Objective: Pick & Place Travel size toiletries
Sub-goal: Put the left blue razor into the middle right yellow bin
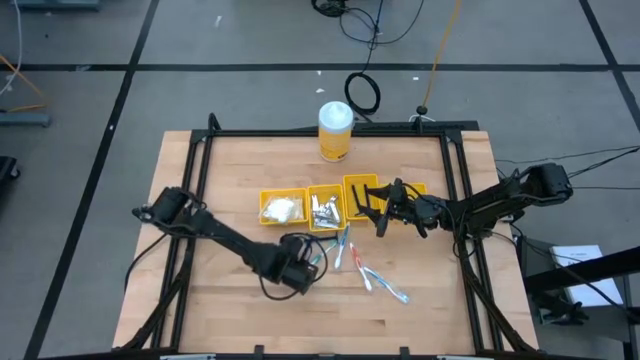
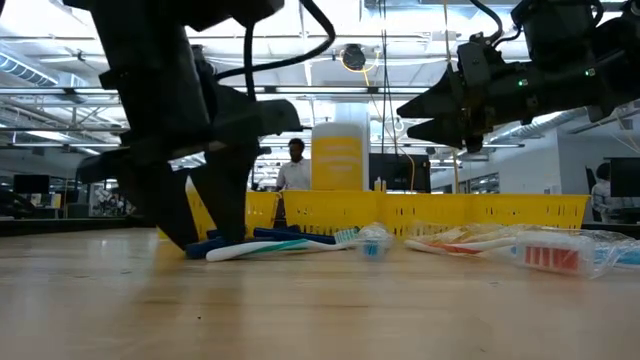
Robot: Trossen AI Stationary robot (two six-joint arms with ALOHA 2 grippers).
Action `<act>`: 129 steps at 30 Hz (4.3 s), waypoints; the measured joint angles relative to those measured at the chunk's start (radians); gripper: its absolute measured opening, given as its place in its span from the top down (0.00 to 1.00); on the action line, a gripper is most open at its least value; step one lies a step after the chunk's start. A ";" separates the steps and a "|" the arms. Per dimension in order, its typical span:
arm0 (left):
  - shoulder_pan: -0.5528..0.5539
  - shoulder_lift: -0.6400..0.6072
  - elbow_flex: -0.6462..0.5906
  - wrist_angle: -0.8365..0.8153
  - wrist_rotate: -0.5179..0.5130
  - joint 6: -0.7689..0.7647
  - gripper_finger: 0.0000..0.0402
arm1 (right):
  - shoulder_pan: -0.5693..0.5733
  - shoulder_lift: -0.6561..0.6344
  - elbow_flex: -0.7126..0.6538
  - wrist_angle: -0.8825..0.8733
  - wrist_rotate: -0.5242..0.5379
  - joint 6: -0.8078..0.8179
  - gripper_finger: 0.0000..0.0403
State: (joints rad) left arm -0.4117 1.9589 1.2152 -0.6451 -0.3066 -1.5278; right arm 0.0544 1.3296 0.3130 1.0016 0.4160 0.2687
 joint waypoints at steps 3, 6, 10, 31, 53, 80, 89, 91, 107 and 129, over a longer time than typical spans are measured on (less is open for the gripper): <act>0.012 0.010 0.003 -0.005 0.012 0.006 0.45 | 0.000 0.000 0.000 -0.003 0.000 0.000 0.31; 0.012 0.011 0.002 -0.009 0.024 0.014 0.45 | 0.000 0.000 0.000 -0.004 0.000 0.000 0.31; 0.004 0.006 0.001 -0.031 0.051 0.037 0.45 | 0.000 0.000 0.000 -0.010 0.000 0.000 0.31; -0.023 -0.072 -0.003 -0.141 -0.055 -0.025 0.45 | 0.000 0.000 -0.001 -0.017 -0.002 0.007 0.31; 0.012 0.011 0.003 -0.124 0.037 0.023 0.45 | 0.000 0.000 -0.001 -0.019 -0.001 0.008 0.31; -0.031 0.015 0.000 -0.161 0.051 -0.047 0.45 | 0.000 0.000 -0.001 -0.019 -0.002 0.018 0.31; -0.029 0.015 -0.001 -0.161 0.072 -0.070 0.76 | 0.000 0.000 -0.001 -0.019 -0.002 0.018 0.31; -0.028 0.015 -0.001 -0.156 0.077 -0.049 0.87 | 0.000 0.000 -0.001 -0.019 -0.002 0.018 0.31; -0.151 -0.081 0.055 -0.161 -0.053 0.125 0.98 | 0.000 0.000 -0.001 -0.021 -0.003 0.016 0.31; -0.059 -0.152 0.113 0.686 -0.485 1.215 0.98 | 0.219 0.000 0.115 0.132 -0.186 -0.196 0.31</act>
State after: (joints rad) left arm -0.4706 1.8069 1.3281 0.0410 -0.7918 -0.3130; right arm 0.2735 1.3300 0.4275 1.1336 0.2301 0.0731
